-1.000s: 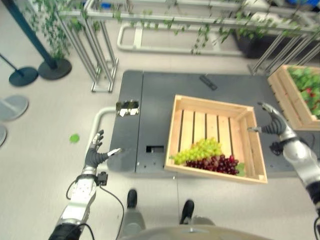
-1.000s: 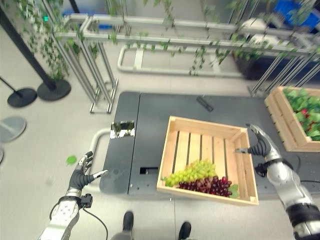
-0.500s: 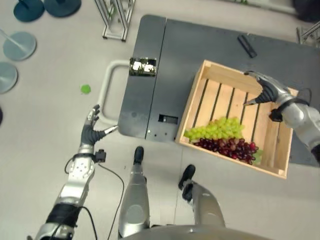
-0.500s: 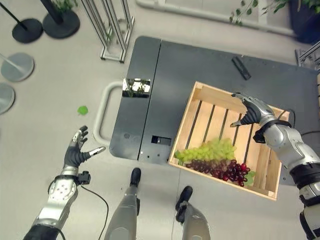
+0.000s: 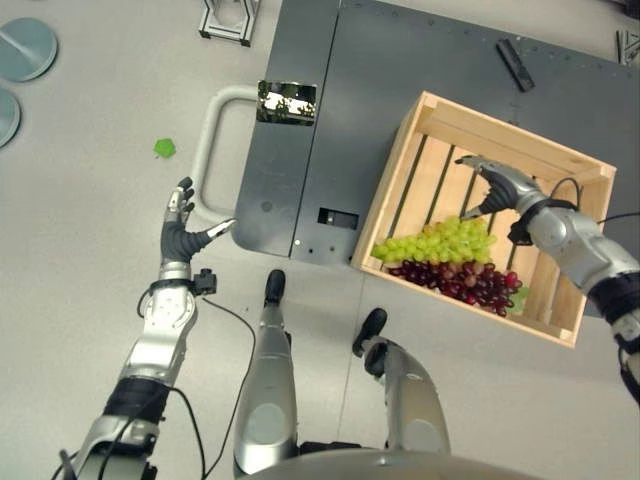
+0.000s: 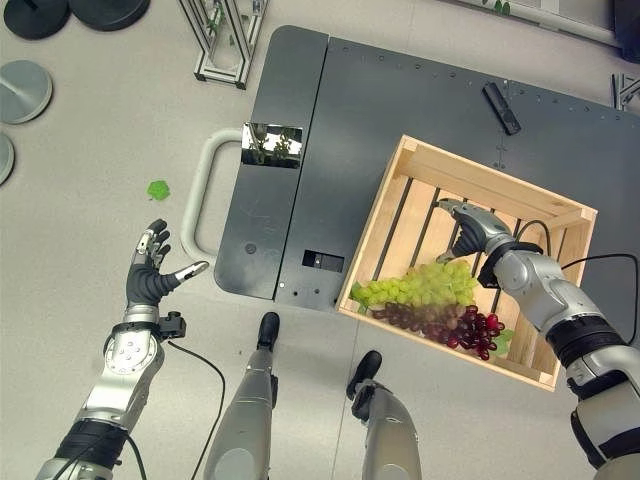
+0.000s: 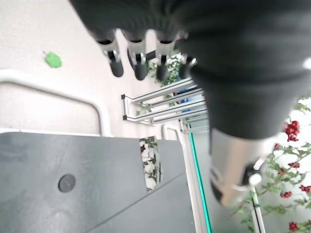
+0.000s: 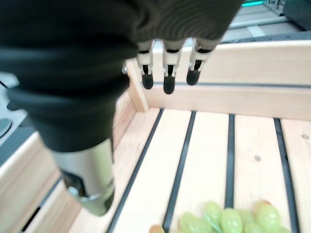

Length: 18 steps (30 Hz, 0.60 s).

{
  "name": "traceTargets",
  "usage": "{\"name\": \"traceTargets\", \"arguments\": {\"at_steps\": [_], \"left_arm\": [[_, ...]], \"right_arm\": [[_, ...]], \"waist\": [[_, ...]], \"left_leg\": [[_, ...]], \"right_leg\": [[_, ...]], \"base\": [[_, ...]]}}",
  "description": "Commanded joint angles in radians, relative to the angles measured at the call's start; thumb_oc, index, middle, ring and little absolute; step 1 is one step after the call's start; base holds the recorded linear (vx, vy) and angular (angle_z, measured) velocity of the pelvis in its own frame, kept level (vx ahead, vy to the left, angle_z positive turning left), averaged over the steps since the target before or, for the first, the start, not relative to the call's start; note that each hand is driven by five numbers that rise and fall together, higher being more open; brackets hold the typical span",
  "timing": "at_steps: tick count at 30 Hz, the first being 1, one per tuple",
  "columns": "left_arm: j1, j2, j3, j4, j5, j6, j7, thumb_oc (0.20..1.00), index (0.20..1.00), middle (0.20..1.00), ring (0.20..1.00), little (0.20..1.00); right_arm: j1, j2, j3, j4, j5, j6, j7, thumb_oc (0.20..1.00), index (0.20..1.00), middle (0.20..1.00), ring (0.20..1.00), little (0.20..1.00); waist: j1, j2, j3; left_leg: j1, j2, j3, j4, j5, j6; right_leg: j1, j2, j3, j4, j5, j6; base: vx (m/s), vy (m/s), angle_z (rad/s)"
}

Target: Pick up the fruits from the basket on one side to the basket on the other side

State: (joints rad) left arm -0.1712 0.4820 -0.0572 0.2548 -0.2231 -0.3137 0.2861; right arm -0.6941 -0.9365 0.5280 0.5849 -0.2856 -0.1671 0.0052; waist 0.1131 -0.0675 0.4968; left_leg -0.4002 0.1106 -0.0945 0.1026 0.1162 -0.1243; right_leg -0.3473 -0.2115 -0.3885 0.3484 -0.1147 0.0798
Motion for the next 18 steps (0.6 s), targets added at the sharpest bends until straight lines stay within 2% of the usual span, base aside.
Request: {"name": "traceTargets", "arguments": {"at_steps": [1, 8, 11, 18], "left_arm": [[-0.01, 0.003, 0.038, -0.074, -0.031, -0.064, 0.02, 1.0, 1.0, 1.0, 1.0, 1.0], [-0.014, 0.001, 0.028, -0.072, -0.028, -0.061, 0.012, 1.0, 1.0, 1.0, 1.0, 1.0], [-0.014, 0.003, 0.032, -0.074, -0.023, -0.056, 0.012, 1.0, 1.0, 1.0, 1.0, 1.0], [-0.021, 0.0, 0.024, -0.081, -0.026, -0.051, 0.007, 1.0, 1.0, 1.0, 1.0, 1.0]], "right_arm": [[-0.062, -0.059, 0.062, 0.011, -0.029, 0.008, 0.02, 1.0, 1.0, 1.0, 1.0, 1.0], [-0.067, -0.103, 0.137, 0.023, -0.103, 0.005, 0.075, 1.0, 1.0, 1.0, 1.0, 1.0], [-0.049, -0.119, 0.134, -0.013, -0.097, 0.006, 0.101, 1.0, 1.0, 1.0, 1.0, 1.0], [-0.033, -0.098, 0.133, -0.016, -0.083, 0.009, 0.113, 1.0, 1.0, 1.0, 1.0, 1.0]], "waist": [[-0.016, -0.02, 0.009], [-0.016, -0.019, 0.023], [-0.017, -0.022, 0.023], [-0.018, -0.024, 0.023]], "left_leg": [[0.019, 0.032, -0.015, 0.065, -0.064, 0.006], [0.021, 0.03, -0.015, 0.06, -0.062, 0.005], [0.019, 0.03, -0.017, 0.056, -0.06, 0.005], [0.012, 0.03, -0.025, 0.051, -0.058, 0.006]], "right_leg": [[0.003, 0.001, 0.019, -0.068, 0.021, 0.025], [0.002, 0.0, 0.018, -0.07, 0.022, 0.026], [0.002, 0.001, 0.016, -0.072, 0.021, 0.027], [0.0, 0.0, 0.008, -0.076, 0.022, 0.029]], "base": [[0.0, 0.0, 0.0], [0.0, 0.0, 0.0], [0.0, 0.0, 0.0], [0.0, -0.005, 0.03]]}}
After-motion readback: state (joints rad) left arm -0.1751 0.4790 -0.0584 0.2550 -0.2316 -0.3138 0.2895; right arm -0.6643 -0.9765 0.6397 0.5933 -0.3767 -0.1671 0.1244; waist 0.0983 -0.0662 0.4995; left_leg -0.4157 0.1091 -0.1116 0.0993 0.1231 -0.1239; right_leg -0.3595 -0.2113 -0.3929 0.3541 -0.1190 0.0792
